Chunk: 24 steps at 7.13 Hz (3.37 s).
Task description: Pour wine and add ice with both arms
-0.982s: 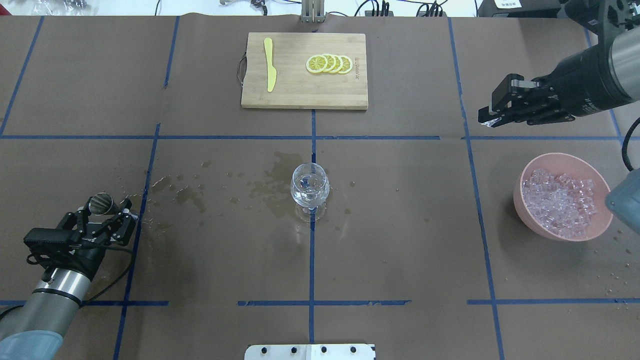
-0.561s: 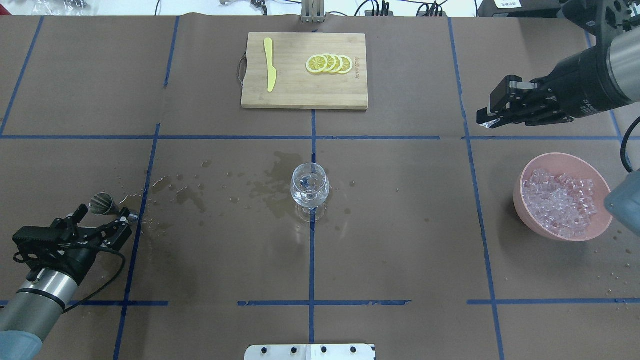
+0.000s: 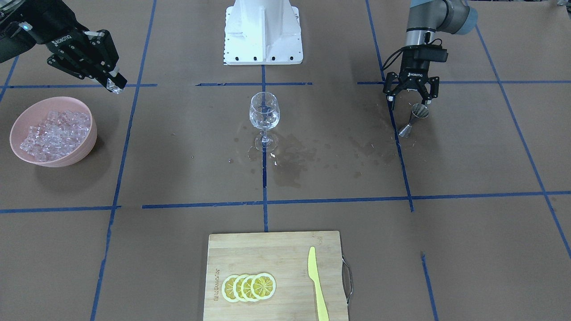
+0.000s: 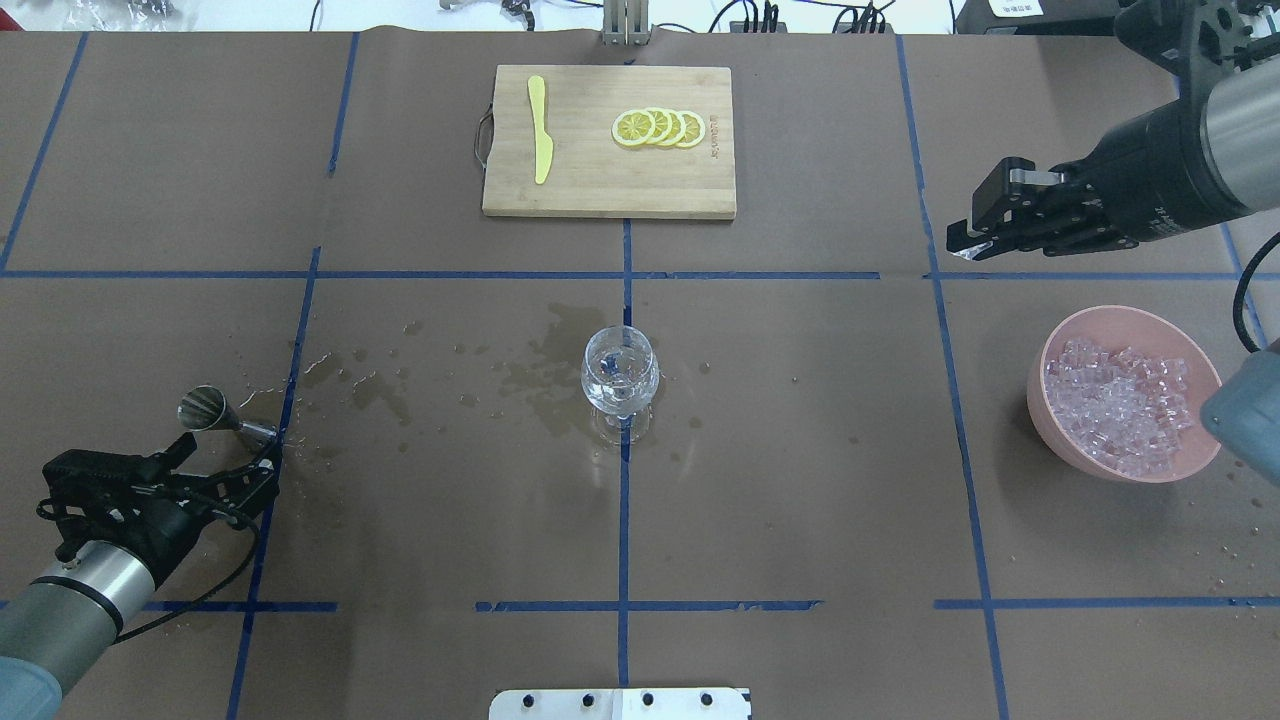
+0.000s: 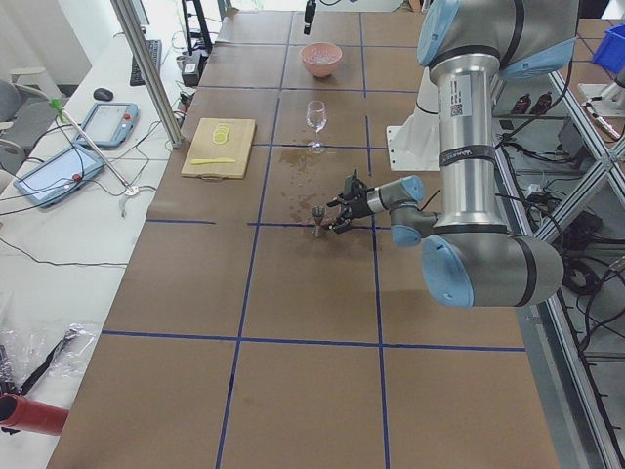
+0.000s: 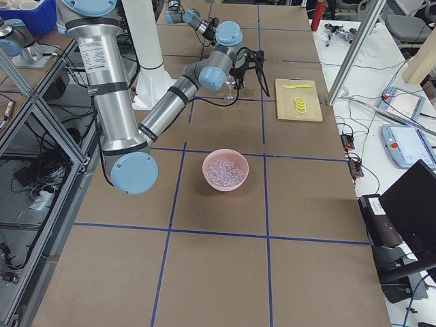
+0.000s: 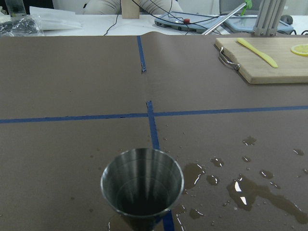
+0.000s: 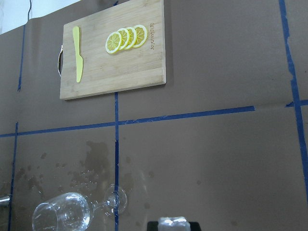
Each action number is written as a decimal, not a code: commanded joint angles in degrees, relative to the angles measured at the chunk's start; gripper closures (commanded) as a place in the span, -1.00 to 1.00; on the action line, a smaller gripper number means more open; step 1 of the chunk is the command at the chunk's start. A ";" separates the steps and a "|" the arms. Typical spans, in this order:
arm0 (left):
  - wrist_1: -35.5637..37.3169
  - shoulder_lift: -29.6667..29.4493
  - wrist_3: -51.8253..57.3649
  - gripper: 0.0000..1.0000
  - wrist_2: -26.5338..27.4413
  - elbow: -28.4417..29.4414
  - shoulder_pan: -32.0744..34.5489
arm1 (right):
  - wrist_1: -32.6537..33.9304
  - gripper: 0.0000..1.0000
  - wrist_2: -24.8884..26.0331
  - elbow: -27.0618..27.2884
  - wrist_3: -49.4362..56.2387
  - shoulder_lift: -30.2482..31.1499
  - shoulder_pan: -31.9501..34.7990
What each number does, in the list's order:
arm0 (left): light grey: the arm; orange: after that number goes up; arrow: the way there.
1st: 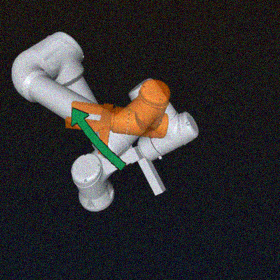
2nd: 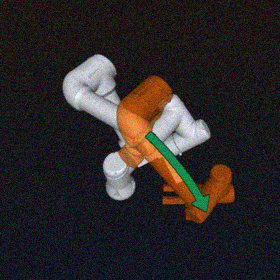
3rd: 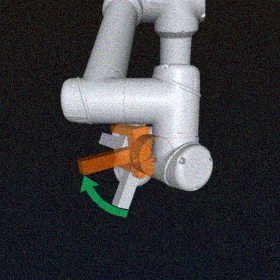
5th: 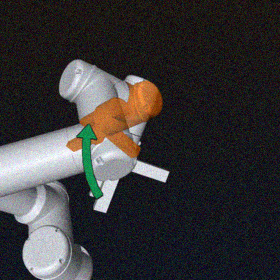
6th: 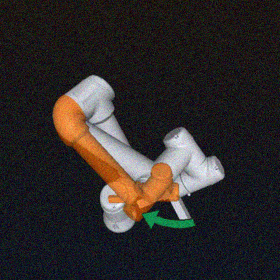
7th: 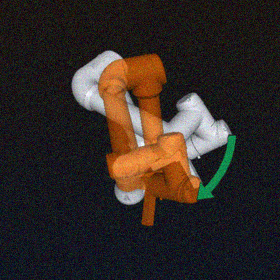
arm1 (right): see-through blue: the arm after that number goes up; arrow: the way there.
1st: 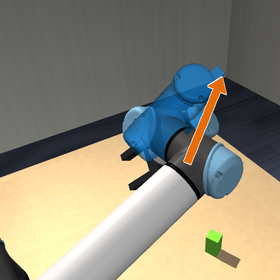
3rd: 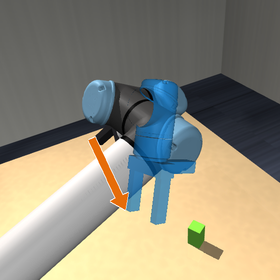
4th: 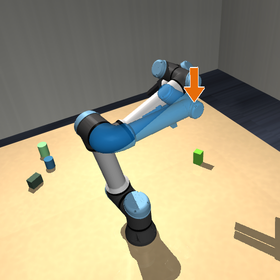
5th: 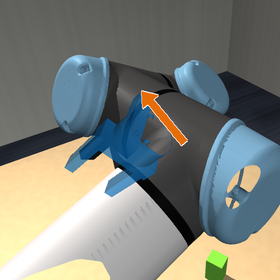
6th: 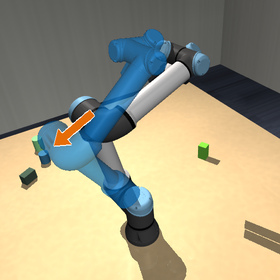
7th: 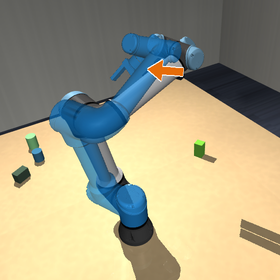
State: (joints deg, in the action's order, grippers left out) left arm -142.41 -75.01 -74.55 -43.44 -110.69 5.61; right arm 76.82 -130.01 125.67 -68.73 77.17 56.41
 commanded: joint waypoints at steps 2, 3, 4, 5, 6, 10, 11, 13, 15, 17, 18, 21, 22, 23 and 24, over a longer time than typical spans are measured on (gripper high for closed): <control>12.45 2.67 -0.24 -1.00 -9.78 -9.50 0.10 | 0.09 1.00 2.82 -0.07 -2.09 -2.01 -2.69; 19.56 2.76 -0.77 -1.00 -14.00 -13.28 0.19 | 0.09 1.00 4.40 -0.16 -4.63 -3.33 -4.36; 21.89 2.85 -0.77 -1.00 -17.87 -14.63 0.36 | 0.09 1.00 5.37 -0.16 -4.83 -3.69 -5.33; 22.17 3.20 -0.68 -1.00 -21.04 -15.69 0.54 | 0.09 1.00 6.77 -0.16 -5.62 -4.39 -6.56; 22.96 5.20 -0.51 -1.00 -26.38 -17.87 1.24 | 0.26 1.00 9.22 -0.16 -7.45 -5.53 -8.92; 31.21 5.58 1.85 -1.00 -34.85 -23.32 6.16 | 0.79 1.00 16.45 -0.51 -11.42 -9.39 -17.46; 32.62 5.40 3.78 -1.00 -38.35 -24.13 8.34 | 2.44 1.00 17.76 -0.60 -11.60 -10.88 -18.87; 32.63 5.31 9.93 -1.00 -44.42 -25.45 14.31 | 4.48 1.00 20.92 -1.30 -11.69 -13.70 -22.21; 32.55 5.22 11.52 -1.00 -46.02 -26.59 16.44 | 4.48 1.00 22.08 -4.36 -11.69 -16.25 -23.45; 32.55 5.22 12.06 -1.00 -47.79 -26.94 17.68 | 4.48 1.00 23.31 -7.35 -11.86 -18.97 -23.98; 32.63 5.40 12.58 -1.00 -48.05 -27.64 18.29 | 4.48 1.00 23.75 -9.02 -11.87 -20.38 -24.33; 32.63 5.49 16.63 -1.00 -51.57 -28.09 22.60 | 4.39 1.00 26.56 -12.45 -11.87 -23.19 -26.44; 32.63 5.49 16.63 -1.00 -51.65 -28.26 22.60 | 4.39 1.00 26.65 -12.90 -11.87 -23.73 -26.70; 32.72 5.57 16.72 -1.00 -51.66 -28.35 22.69 | 4.39 1.00 26.65 -12.99 -11.87 -23.73 -26.79; 32.64 5.75 16.72 -1.00 -51.66 -28.53 22.86 | 4.39 1.00 26.65 -13.08 -11.87 -23.73 -26.88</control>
State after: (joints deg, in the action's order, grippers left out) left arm -109.74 -69.42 -57.89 -95.07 -139.03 28.27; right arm 81.21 -103.41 112.82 -80.60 53.57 29.69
